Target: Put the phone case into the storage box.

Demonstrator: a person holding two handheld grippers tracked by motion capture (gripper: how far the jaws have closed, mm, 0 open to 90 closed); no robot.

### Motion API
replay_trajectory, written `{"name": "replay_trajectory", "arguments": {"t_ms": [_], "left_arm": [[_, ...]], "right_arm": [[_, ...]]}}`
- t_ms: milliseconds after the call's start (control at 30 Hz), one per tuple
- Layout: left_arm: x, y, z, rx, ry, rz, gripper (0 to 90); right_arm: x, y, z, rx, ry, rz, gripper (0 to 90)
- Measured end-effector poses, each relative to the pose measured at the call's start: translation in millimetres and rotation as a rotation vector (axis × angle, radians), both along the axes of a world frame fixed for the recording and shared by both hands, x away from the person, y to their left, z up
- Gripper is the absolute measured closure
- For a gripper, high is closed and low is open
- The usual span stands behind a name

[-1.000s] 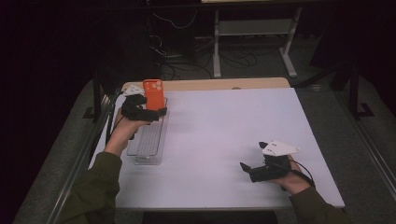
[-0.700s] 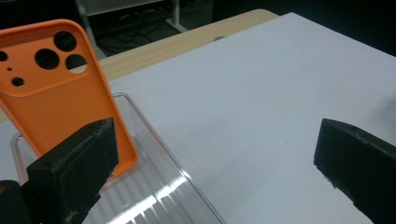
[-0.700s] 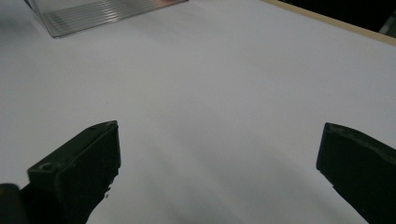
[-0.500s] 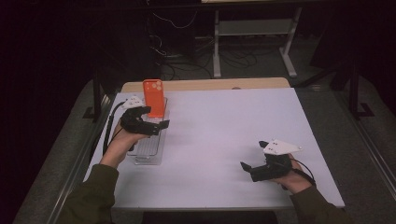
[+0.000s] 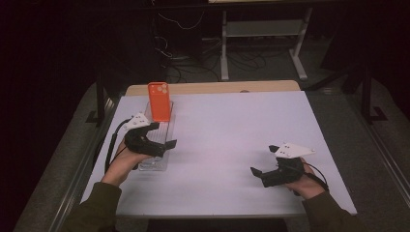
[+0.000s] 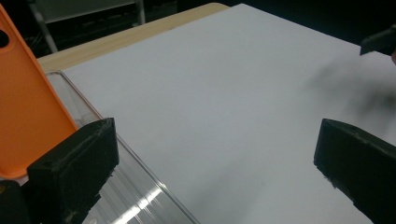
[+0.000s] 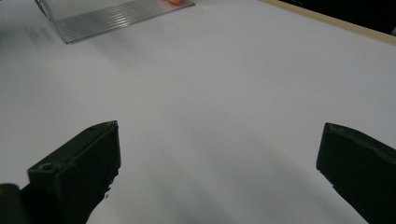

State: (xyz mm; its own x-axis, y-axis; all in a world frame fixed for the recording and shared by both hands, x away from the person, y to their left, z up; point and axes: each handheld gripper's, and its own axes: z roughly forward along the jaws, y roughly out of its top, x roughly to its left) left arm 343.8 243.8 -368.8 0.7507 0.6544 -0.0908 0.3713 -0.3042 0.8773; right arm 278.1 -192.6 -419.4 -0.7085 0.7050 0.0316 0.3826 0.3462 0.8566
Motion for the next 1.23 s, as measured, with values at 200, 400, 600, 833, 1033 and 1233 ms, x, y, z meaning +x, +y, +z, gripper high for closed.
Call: {"name": "replay_trajectory", "arguments": {"t_ms": [200,400,600,833,1033,1233], "left_arm": [[-13.9,5.9,-7.9,-0.011,-0.002,-0.014,0.0],[-27.2,11.8,-17.2,-0.026,-0.007,-0.026,0.0],[-38.4,13.5,-26.8,0.009,-0.013,-0.045,0.0],[-41.2,13.4,-32.6,-0.009,0.002,-0.044,0.0],[-40.7,16.4,-34.1,0.000,-0.005,-0.046,0.0],[-41.0,16.2,-34.8,-0.022,-0.001,-0.038,0.0]], "right_arm": [[0.6,-1.4,1.2,0.006,0.001,0.000,0.0],[0.8,-2.6,3.0,0.017,-0.001,0.000,0.0],[2.1,-4.2,4.4,0.034,-0.006,-0.006,0.0],[2.8,-5.7,6.3,0.043,-0.014,-0.007,0.0],[3.7,-6.9,7.6,0.053,-0.028,-0.004,0.0],[3.2,-7.3,8.5,0.055,-0.033,0.001,0.0]]}}
